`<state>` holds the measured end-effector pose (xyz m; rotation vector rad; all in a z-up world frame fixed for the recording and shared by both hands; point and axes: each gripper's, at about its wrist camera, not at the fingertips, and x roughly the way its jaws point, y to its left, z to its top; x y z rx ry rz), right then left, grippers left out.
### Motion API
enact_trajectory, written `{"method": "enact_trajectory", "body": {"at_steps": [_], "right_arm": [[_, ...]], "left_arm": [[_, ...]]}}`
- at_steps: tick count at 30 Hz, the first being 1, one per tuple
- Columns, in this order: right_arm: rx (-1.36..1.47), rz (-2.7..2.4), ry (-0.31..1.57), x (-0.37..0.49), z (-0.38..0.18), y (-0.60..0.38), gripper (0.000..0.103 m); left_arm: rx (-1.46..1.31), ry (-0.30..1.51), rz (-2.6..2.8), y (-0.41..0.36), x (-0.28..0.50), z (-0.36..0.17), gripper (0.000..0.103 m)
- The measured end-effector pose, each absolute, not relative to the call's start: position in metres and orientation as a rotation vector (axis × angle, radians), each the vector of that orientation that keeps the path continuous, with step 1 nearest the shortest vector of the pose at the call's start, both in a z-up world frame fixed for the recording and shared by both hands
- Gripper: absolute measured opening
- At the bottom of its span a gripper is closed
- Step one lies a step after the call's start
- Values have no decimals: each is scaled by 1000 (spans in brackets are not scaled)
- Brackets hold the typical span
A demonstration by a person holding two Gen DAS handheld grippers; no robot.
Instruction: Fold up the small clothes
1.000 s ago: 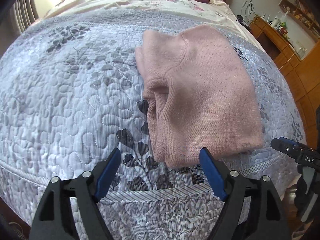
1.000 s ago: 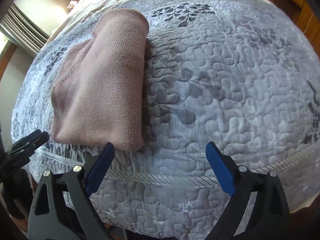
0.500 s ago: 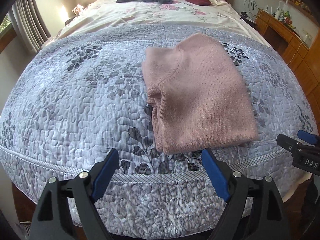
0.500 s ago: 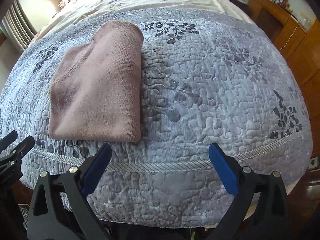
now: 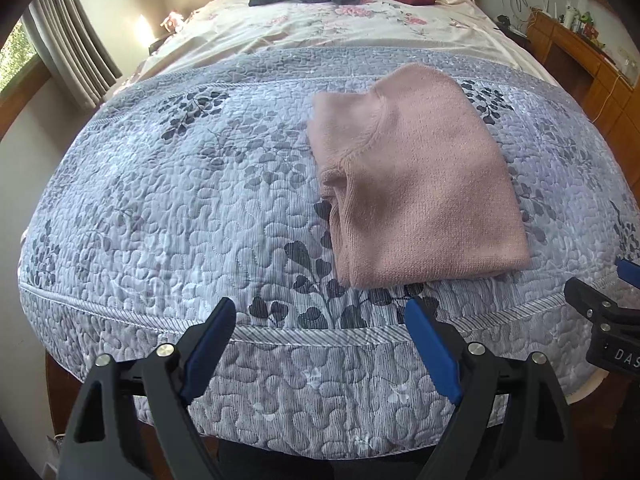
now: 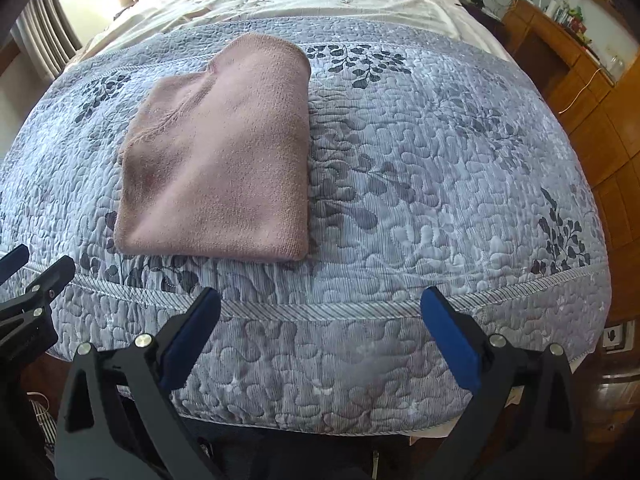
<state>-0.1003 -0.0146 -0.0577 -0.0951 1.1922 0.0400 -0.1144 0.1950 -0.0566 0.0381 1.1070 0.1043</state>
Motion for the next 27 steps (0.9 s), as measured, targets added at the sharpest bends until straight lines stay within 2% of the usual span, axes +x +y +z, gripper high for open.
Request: {"method": "enact_trajectory", "body": {"at_steps": [27], "right_arm": [[-81,20,1203,-93,-68,-17,100]], "left_arm": [[55,1130,124,199,-113,-66,87]]}}
